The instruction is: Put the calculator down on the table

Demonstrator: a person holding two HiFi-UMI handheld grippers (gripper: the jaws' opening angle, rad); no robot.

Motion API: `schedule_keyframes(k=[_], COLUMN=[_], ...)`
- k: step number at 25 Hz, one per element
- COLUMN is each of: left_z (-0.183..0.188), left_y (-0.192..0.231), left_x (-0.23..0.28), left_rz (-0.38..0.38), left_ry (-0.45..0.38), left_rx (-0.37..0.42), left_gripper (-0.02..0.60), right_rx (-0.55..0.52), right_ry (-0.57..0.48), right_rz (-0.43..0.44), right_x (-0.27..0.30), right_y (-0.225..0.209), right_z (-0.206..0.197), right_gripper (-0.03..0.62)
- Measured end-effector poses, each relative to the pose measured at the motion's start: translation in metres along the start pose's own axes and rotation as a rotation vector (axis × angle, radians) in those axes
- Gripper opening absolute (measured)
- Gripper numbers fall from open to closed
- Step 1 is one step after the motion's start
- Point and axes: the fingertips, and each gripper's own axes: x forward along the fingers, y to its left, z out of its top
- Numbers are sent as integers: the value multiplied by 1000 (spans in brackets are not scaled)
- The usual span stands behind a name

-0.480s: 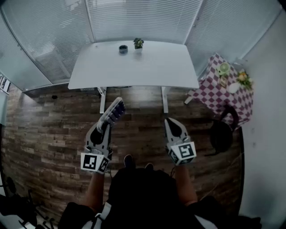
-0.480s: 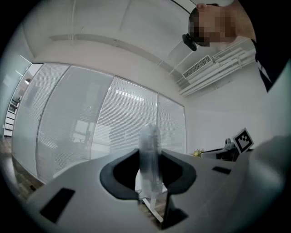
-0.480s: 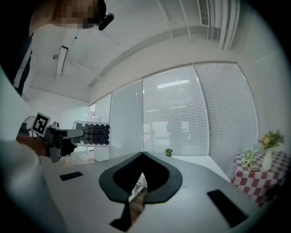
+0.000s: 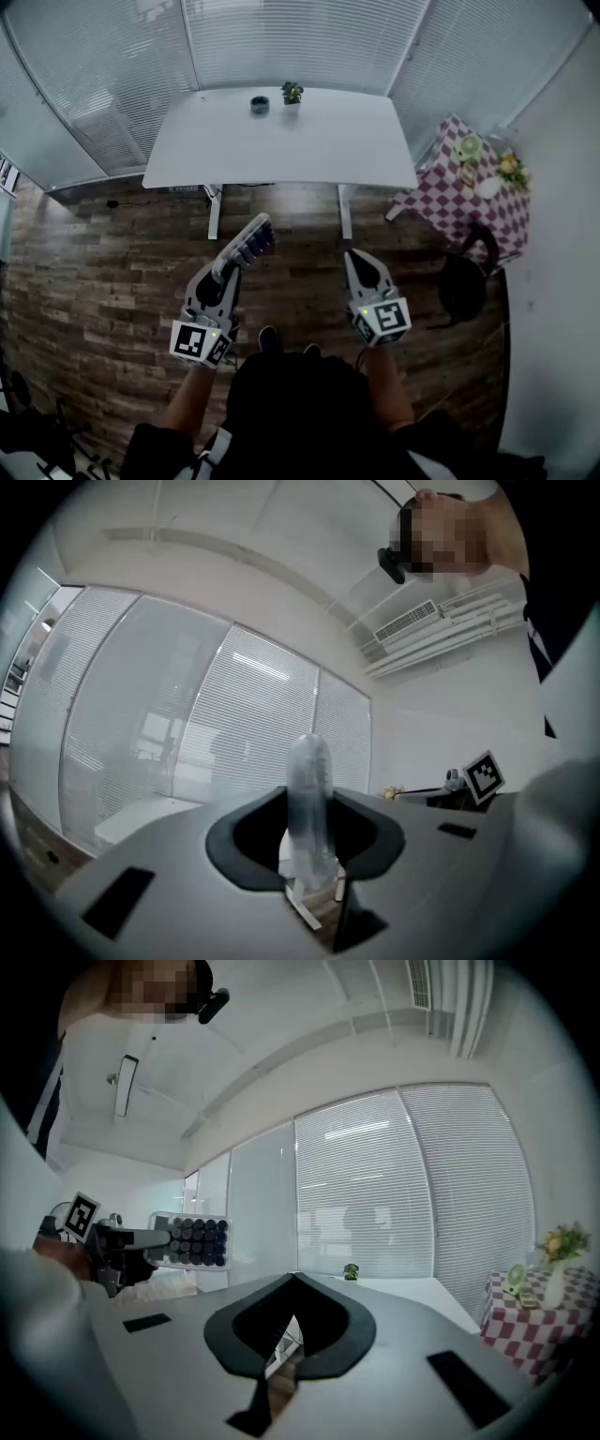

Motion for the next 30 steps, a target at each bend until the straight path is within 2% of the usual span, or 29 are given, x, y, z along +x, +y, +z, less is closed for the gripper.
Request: schedule_keyframes(k=[2,6,11,15,22,24,27,30], left_z=[2,4,6,7,10,10,10,7], left_y=[1,9,13,34,79,86,88,87], left_x=[0,1,0,-1,13,16,27,39], left_rz=[-1,12,12,48,76,76,55,43], left_ry=[-1,-3,-18,-30,-62,-65,-65,-57], left_rx=[2,-48,-2,-53,-57,-51,-28,-4], left_gripper=[100,101,101,101,101,100,101,100], right_rx=[0,-22,26,-17,-49,-56,18,14], right_ry=[-1,9,-19,-44,-84,-97,-112,-96], right_rz=[-5,-2,-16,-60,-91,-98,-99,-105], right_x=[4,16,22,24,40,45,55,67], right_y=[4,13,16,18,21,19,10,1], right_z=[0,5,0,9,15,19,16,10], right_gripper=[6,6,6,6,6,6,6,6])
